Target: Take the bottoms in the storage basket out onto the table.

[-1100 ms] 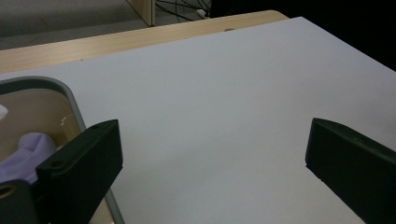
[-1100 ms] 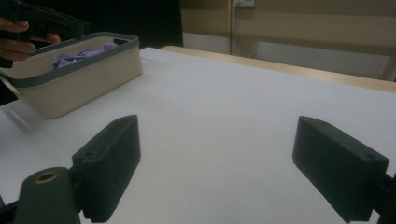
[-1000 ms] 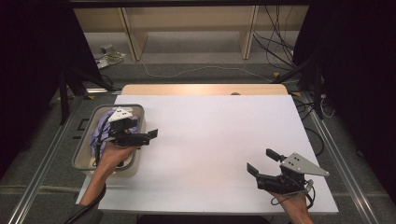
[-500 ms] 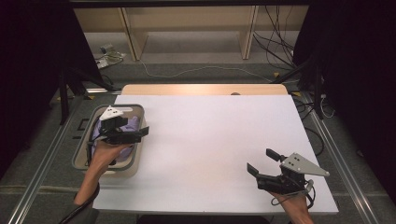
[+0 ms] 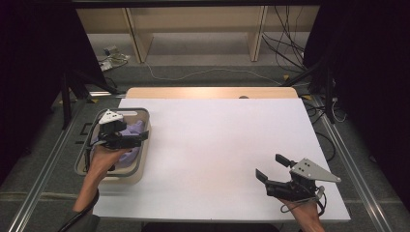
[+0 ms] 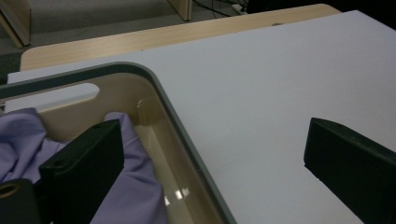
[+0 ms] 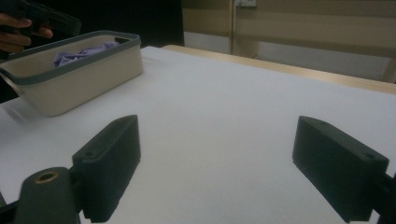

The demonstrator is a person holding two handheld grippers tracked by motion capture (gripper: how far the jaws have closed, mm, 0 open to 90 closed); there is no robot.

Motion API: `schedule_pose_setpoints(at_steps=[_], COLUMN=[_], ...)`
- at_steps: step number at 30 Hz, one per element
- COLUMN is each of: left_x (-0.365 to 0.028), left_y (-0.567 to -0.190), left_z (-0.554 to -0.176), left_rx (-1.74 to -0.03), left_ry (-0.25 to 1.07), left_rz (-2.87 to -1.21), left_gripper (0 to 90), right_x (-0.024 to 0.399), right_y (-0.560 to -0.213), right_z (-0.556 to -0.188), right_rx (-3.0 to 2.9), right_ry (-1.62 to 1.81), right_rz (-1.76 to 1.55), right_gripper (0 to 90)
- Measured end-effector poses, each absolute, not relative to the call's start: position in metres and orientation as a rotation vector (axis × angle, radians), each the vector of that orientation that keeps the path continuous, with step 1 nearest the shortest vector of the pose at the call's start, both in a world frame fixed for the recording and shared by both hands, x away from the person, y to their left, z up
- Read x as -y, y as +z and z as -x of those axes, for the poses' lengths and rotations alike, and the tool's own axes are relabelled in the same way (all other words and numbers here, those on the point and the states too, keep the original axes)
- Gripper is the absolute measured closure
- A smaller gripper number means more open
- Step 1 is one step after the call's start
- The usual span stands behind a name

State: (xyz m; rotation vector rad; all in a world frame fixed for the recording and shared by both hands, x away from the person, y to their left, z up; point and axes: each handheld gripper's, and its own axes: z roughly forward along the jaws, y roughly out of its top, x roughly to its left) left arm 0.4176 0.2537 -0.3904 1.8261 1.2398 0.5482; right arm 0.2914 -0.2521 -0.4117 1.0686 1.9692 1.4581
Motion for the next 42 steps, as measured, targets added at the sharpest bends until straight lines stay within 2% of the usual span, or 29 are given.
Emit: schedule_pose_setpoints(at_steps=[9, 13, 29, 42], left_x=[-0.267, -0.272, -0.289, -0.292], left_y=[-0.390, -0.392, -0.401, -0.414], left_z=[-0.418, -0.420, -0.425, -0.429], left_rx=[-1.295, -1.322, -1.421, -1.484], left_ry=[0.562, 0.590, 0.555, 0.560], left_rz=[-1.812, -1.858, -1.886, -1.972], left_gripper=[4.4, 4.4, 4.4, 4.5], right_x=[0.252, 0.252, 0.252, 0.252], right_y=[-0.412, -0.412, -0.412, -0.412], right_z=[-0.292, -0.292, -0.292, -0.292], right_rx=[-1.968, -1.969, -1.978, -1.980], right_ry=[1.458, 1.458, 1.456, 1.454], right_rz=[-1.072, -1.070, -1.070, -1.067], right_gripper=[16.2, 16.2, 16.2, 16.2])
